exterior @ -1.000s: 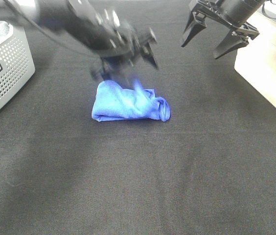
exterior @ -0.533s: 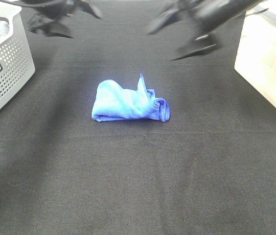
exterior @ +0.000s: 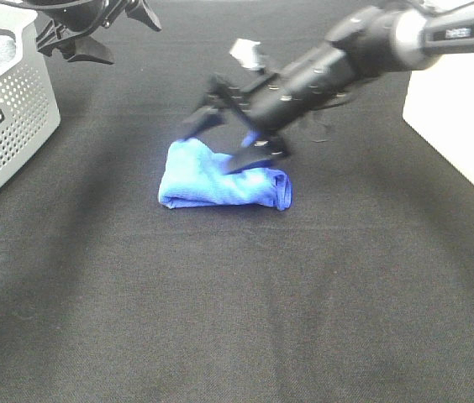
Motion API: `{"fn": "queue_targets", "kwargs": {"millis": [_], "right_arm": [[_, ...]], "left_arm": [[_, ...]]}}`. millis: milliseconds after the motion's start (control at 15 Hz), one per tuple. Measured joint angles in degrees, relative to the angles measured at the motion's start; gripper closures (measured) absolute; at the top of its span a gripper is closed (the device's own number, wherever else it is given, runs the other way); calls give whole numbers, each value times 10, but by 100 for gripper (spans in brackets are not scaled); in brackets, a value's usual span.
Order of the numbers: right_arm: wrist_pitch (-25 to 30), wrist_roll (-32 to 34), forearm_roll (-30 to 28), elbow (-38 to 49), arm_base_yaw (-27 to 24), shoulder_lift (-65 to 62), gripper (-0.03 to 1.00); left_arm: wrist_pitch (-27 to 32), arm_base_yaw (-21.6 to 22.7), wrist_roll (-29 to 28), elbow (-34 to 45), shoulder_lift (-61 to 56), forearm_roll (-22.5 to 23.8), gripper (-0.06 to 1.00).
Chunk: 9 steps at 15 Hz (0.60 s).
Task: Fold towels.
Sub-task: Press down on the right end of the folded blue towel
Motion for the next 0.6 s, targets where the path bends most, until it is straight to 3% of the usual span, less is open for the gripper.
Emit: {"fn": "queue_targets", "kwargs": {"millis": [200,333,600], "right_arm": [[-3,10,-36,0,-32,0,10],[-7,49,-126,0,-49,2,10],[4,70,-188,1,-49,-17,10]], "left_arm": [[0,0,0,0,0,0,15],[4,0,0,0,0,0,15],[45,0,9,0,-15,28,15]]}}
